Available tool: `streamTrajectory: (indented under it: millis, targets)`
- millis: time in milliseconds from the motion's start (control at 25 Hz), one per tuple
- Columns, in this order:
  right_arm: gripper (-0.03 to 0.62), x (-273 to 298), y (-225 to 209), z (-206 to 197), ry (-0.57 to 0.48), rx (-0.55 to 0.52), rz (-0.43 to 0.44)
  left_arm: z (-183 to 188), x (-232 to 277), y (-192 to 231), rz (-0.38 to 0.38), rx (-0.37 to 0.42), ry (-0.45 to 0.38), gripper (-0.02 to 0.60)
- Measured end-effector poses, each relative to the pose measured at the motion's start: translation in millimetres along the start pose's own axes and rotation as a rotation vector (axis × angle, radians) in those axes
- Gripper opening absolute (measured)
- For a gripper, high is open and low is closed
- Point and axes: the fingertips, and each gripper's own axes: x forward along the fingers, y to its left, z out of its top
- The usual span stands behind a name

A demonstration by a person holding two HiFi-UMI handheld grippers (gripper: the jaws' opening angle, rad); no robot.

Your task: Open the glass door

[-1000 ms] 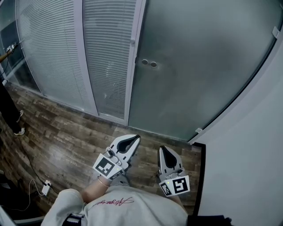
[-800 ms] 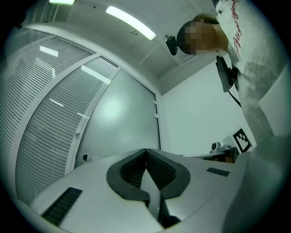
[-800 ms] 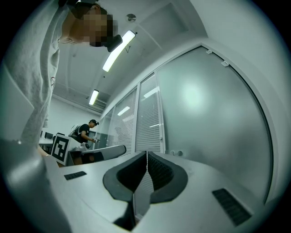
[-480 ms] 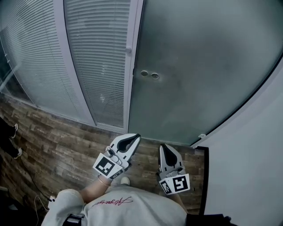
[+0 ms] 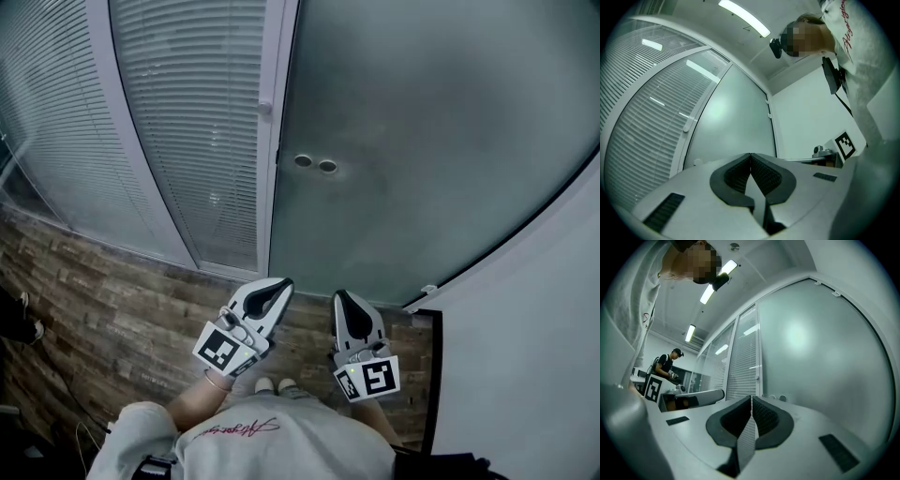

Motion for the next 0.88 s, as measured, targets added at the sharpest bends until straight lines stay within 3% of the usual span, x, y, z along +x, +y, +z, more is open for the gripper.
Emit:
streamTrajectory:
  millis: [120, 400, 600, 640, 680, 720, 880]
  targets:
    - [0.021, 16, -12, 6, -0.040, 0.055, 0.027, -1, 8, 6, 0.010, 0.015, 0.002, 0.012]
    - [0.022, 75, -38, 8, -0.003, -0.028, 0.051, 14, 12, 25, 0.076, 0.049, -0.012, 0.012]
    - [0.024, 141, -65, -12, 0.048, -0.041, 0.032, 11, 13, 39, 0.119, 0.050, -0.013, 0.012]
    - [0.036, 155, -71, -17, 0.055, -0.042, 0.021, 9, 13, 41, 0.123, 0.050, -0.006, 0.012]
    - [0.122, 168, -77, -22, 0.064, -0.043, 0.006, 6, 12, 44, 0.128, 0.050, 0.004, 0.012]
    - [0.160, 181, -84, -26, 0.072, -0.042, -0.010, 3, 10, 46, 0.134, 0.050, 0.013, 0.012]
    - [0.172, 222, -106, -37, 0.079, -0.002, -0.090, -1, -5, 54, 0.170, 0.061, 0.054, 0.012]
